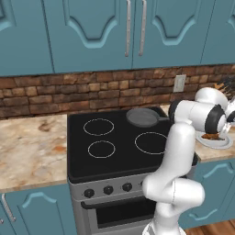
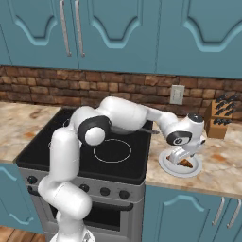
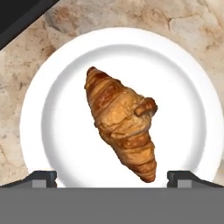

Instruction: Pick the croissant and place it on the pan. Then turn on the stove to warm the croissant.

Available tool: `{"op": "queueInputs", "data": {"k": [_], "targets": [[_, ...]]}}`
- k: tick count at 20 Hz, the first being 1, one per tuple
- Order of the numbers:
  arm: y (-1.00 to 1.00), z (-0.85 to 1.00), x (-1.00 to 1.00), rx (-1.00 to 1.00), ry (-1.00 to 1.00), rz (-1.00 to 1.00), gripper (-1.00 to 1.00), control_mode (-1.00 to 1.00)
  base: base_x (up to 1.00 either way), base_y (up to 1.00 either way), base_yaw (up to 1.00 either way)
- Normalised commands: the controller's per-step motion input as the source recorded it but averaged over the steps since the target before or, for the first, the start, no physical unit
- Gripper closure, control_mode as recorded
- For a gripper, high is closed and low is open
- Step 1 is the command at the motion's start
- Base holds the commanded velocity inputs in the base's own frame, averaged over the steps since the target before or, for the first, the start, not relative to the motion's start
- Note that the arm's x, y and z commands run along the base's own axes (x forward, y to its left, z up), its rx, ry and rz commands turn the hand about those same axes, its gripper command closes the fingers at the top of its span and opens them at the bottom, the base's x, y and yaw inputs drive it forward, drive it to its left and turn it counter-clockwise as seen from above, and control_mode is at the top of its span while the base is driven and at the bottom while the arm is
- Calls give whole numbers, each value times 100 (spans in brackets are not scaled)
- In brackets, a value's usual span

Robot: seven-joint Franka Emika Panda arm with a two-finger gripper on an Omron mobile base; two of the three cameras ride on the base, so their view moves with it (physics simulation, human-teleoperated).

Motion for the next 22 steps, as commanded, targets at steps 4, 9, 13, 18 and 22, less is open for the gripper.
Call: {"op": "queueInputs", "data": {"k": [4,9,13,18,22], "targets": [[22,-32,18,-13,0,7,-100,-100,0,0,0],[0,-32,36,-1,0,12,-100,-100,0,0,0],[-8,-25,43,0,0,17,-100,-100,0,0,0],[-5,-29,35,0,0,15,-100,-100,0,0,0],[0,-32,8,0,2,10,100,-100,0,0,0]]}}
